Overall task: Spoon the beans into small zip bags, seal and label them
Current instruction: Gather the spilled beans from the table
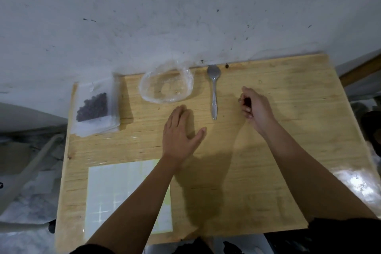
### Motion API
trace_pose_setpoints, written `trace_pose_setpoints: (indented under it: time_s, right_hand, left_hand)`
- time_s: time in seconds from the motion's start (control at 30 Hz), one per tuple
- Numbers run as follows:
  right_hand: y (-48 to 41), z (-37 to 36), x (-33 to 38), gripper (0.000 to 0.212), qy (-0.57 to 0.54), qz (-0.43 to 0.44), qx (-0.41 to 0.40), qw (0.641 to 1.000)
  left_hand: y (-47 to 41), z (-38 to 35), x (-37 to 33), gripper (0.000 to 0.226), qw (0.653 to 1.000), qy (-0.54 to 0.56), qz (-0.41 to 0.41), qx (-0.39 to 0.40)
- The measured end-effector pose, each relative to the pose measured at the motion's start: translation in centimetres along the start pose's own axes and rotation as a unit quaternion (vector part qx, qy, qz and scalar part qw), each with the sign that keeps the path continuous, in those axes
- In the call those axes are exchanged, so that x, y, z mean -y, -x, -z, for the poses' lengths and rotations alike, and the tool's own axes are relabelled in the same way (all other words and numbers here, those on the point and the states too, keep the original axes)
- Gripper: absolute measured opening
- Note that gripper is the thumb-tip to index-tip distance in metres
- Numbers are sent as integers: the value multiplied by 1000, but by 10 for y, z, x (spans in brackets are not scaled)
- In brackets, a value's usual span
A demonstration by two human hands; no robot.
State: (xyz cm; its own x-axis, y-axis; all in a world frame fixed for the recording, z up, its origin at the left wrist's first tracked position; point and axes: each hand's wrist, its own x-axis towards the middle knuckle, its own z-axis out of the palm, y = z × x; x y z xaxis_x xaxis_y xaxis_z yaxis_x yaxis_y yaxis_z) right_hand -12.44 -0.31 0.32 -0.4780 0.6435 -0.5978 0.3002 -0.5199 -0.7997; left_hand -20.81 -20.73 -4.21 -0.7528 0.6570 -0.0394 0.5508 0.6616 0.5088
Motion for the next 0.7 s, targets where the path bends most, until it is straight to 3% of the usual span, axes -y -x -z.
trace_pose_setpoints:
  time_s: [0.13,0.3,0.4,0.7]
  right_hand:
    - [-34,-12,12,31,178,105,-91,974]
    - [-63,-24,14,19,230,241,-135,933]
    - [-77,-30,13,12,232,265,-137,926]
    - [-98,-44,15,21,262,280,-143,912]
  left_hand:
    - [-4,0,-4,86,997,-59,9,41]
    - [-5,0,-4,87,995,-86,0,52]
    - [-5,-3,-3,86,994,-92,-6,50]
    - [-6,-7,-2,84,996,-84,-5,19]
